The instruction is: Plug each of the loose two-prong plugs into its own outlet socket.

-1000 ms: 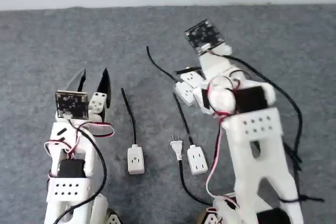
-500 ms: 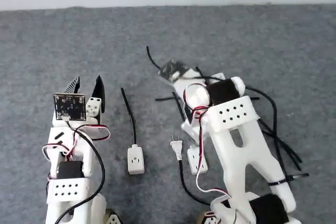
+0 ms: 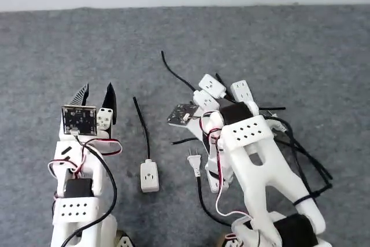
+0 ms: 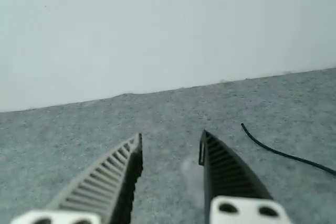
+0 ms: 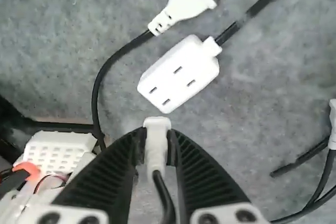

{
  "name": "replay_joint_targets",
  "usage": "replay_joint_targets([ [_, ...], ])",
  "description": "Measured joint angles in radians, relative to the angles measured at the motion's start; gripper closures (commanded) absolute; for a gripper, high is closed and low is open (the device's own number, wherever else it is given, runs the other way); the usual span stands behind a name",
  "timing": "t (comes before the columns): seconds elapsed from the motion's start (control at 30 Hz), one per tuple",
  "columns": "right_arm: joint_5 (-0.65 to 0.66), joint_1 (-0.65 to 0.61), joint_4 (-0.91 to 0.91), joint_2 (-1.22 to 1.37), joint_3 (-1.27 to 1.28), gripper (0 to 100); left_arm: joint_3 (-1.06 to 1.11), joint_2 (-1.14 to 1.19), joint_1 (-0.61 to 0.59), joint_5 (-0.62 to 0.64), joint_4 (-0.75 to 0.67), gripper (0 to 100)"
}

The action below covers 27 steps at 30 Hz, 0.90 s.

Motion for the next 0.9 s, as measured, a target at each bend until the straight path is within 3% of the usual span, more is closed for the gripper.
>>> replay_joint_targets([
  [0.37,0.213,-0.02,-0.245,0.0,0.095,99.1,0.0,0.0,0.0,-0.006,-0.002,83],
  [0.6,0.476,-0.02,-0.298,0.0,0.095,99.1,0.0,0.0,0.0,-0.008,-0.002,83],
  [0.9,0.542,-0.084,-0.259,0.0,0.095,99.1,0.021,0.0,0.0,-0.009,-0.04,83],
])
